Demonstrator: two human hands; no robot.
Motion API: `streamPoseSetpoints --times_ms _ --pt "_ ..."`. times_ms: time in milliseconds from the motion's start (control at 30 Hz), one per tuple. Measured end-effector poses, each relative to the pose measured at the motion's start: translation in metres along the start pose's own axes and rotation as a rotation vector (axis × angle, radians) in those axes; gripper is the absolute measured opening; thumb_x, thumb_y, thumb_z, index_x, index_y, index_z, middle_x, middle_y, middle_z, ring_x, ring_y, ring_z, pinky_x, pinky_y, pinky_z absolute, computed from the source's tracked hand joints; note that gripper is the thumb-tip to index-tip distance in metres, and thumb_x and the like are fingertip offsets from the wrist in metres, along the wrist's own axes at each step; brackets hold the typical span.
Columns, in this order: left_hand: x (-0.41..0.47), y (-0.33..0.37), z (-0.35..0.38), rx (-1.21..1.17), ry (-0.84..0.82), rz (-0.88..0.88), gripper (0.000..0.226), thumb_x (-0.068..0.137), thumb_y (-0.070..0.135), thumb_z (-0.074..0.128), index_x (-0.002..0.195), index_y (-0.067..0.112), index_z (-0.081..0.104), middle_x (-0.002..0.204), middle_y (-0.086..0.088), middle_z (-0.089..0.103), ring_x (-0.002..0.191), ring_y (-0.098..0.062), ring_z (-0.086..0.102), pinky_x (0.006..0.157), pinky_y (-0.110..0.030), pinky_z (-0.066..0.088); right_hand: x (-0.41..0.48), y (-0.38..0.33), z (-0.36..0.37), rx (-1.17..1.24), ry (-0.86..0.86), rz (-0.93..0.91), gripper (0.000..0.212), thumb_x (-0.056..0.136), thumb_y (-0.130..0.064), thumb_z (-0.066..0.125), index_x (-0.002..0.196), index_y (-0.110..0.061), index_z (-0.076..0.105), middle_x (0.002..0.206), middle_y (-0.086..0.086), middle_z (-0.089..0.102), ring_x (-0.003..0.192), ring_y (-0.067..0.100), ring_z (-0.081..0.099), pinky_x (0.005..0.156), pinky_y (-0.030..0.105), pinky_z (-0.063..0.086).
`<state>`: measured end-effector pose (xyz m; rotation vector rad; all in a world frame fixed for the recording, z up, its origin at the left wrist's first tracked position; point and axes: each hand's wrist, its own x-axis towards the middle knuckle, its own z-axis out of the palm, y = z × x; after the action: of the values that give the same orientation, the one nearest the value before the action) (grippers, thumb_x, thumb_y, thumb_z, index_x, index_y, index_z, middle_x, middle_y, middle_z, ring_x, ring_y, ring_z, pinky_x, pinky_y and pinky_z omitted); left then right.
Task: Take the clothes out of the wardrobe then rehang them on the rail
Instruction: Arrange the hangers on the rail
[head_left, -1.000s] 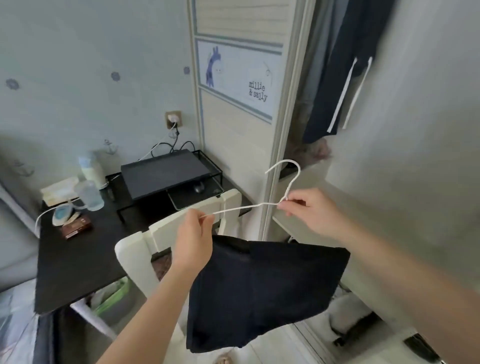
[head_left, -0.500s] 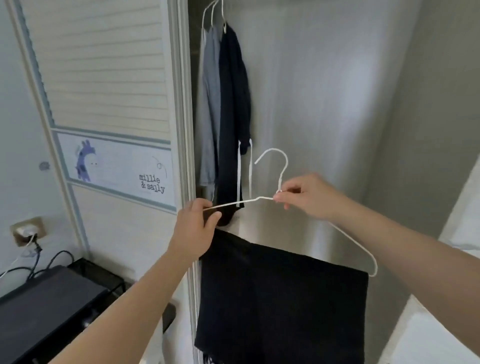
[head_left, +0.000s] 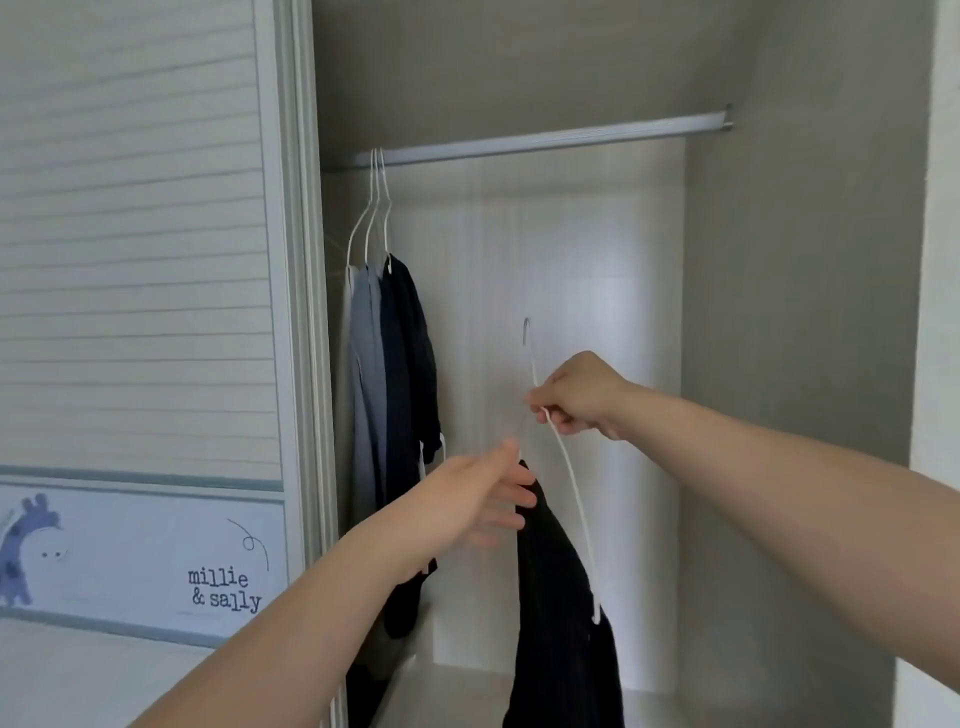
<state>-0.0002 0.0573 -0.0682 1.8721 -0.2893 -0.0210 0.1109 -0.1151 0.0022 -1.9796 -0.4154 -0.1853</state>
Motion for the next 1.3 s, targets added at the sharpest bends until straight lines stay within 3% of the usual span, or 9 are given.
streamPoseSetpoints --times_ms 133,233,300,633,800,1000,1133,1200,1300 --pt "0.002 0.027 -0.013 -0.315 -0.195 -0.11 0.048 0.1 0.048 0.052 0.129 0.01 0.052 0.103 -0.012 0.075 0.088 -0.028 0.074 0.073 -0.038 0.061 0.028 -0.008 0.009 0.178 0.013 0.108 0.014 0.089 -0.01 0.069 0.089 0.004 0.066 0.076 0.015 0.065 0.051 0.014 0.059 0.049 0.021 0.052" --pt "0.019 0.033 -0.026 -0.172 0.054 -0.108 0.021 0.099 0.025 0.059 0.11 0.008 0.062 0.069 0.0 0.059 0.048 -0.01 0.048 0.044 -0.023 0.043 0.049 -0.011 0.009 0.286 0.001 0.154 0.02 0.094 -0.017 0.058 0.096 0.002 0.066 0.08 0.014 0.072 0.057 0.015 0.067 0.049 0.022 0.053" --pt "0.038 0.034 -0.038 0.052 0.284 -0.051 0.015 0.1 0.019 0.056 0.106 0.012 0.068 0.062 0.0 0.045 0.044 -0.01 0.032 0.04 -0.022 0.028 0.064 -0.015 0.007 0.311 -0.022 0.161 0.031 0.096 -0.022 0.048 0.097 0.002 0.068 0.083 0.014 0.075 0.06 0.017 0.07 0.051 0.024 0.054" --pt "0.128 0.081 -0.108 0.439 0.699 0.267 0.029 0.102 0.01 0.044 0.097 0.013 0.072 0.029 0.014 0.041 0.026 0.0 0.039 0.03 -0.01 0.025 0.168 -0.054 -0.006 0.379 -0.165 -0.05 0.044 0.095 -0.024 0.035 0.109 0.002 0.068 0.089 0.011 0.075 0.063 0.026 0.068 0.056 0.031 0.056" --pt "0.166 0.125 -0.136 0.551 0.784 0.297 0.03 0.099 0.005 0.043 0.106 -0.01 0.068 0.051 0.001 0.048 0.039 -0.008 0.038 0.037 -0.016 0.029 0.228 -0.092 -0.018 0.414 -0.215 -0.151 0.046 0.094 -0.027 0.037 0.115 -0.002 0.07 0.074 0.002 0.045 0.053 0.017 0.041 0.063 0.032 0.054" --pt "0.216 0.17 -0.167 0.814 0.865 0.292 0.031 0.095 0.009 0.039 0.104 -0.001 0.067 0.07 -0.012 0.058 0.057 -0.026 0.051 0.05 -0.026 0.042 0.297 -0.138 -0.03 0.341 -0.151 -0.225 0.047 0.095 -0.035 0.037 0.103 -0.01 0.076 0.082 0.001 0.042 0.065 0.017 0.042 0.081 0.035 0.05" --pt "0.249 0.192 -0.183 1.039 0.954 0.292 0.022 0.096 0.02 0.046 0.087 0.007 0.062 0.082 -0.01 0.065 0.079 -0.03 0.063 0.067 -0.034 0.049 0.343 -0.153 -0.036 0.266 -0.155 -0.271 0.049 0.097 -0.04 0.036 0.1 -0.017 0.079 0.127 0.0 0.051 0.117 0.022 0.048 0.107 0.044 0.033" --pt "0.263 0.201 -0.189 1.105 0.987 0.288 0.021 0.096 0.02 0.045 0.083 0.01 0.057 0.083 -0.009 0.062 0.075 -0.028 0.059 0.061 -0.031 0.043 0.361 -0.157 -0.036 0.28 -0.204 -0.288 0.049 0.098 -0.04 0.034 0.109 -0.019 0.076 0.157 -0.005 0.03 0.149 0.025 0.015 0.118 0.052 0.01" --pt "0.277 0.208 -0.196 1.17 1.029 0.269 0.019 0.095 0.019 0.043 0.092 0.01 0.059 0.092 -0.011 0.063 0.077 -0.027 0.057 0.059 -0.031 0.038 0.386 -0.161 -0.031 0.326 -0.261 -0.309 0.051 0.098 -0.043 0.033 0.106 -0.018 0.077 0.165 -0.001 -0.002 0.151 0.027 -0.007 0.116 0.059 -0.001"
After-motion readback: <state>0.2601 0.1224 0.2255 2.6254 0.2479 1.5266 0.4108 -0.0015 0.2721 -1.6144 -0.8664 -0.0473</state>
